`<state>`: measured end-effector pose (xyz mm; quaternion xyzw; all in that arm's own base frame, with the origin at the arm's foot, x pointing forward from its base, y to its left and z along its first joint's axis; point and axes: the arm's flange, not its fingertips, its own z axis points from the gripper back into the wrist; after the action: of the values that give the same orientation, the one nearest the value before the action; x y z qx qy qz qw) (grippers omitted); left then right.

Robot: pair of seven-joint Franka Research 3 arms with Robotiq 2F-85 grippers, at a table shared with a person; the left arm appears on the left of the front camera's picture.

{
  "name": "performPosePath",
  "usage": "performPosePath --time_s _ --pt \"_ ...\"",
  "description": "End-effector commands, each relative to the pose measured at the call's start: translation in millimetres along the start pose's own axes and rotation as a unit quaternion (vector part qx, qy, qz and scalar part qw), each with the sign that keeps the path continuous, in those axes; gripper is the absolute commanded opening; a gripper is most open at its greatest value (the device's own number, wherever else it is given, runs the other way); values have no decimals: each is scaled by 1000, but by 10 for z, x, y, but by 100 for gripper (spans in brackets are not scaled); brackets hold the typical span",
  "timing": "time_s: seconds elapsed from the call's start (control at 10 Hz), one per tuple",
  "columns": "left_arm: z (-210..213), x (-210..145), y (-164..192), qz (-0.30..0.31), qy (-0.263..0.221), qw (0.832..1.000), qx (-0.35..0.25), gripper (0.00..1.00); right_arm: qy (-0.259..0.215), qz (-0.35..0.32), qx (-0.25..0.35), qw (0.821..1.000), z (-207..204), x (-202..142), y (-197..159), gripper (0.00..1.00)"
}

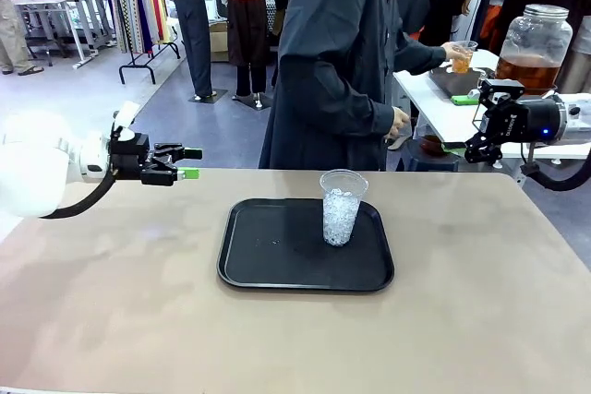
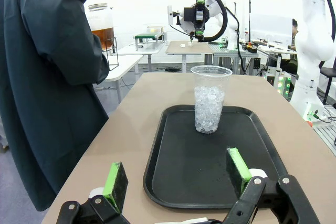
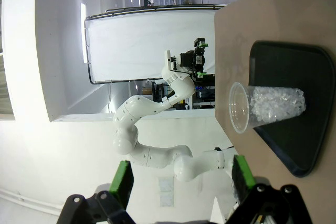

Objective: Pour the drink into the iced cup.
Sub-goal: Pick up the iced cup indicated by the human and present it to them.

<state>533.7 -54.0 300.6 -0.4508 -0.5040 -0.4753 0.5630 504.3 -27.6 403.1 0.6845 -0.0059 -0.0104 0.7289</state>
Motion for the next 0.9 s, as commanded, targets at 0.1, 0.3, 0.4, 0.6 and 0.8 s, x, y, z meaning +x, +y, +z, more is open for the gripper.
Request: performPosePath --time_s 0.1,0.3,0.4,0.6,0.8 --pt "-1 20 18 -3 0 1000 1 100 0 2 0 1000 -1 0 11 100" --pt "-1 20 18 -3 0 1000 1 100 0 2 0 1000 -1 0 11 100" --pt "-1 20 18 -3 0 1000 1 100 0 2 0 1000 -1 0 11 100" --pt "-1 20 18 -3 0 1000 1 100 0 2 0 1000 -1 0 11 100" --pt "-1 20 18 -3 0 1000 1 100 0 2 0 1000 -1 0 11 100"
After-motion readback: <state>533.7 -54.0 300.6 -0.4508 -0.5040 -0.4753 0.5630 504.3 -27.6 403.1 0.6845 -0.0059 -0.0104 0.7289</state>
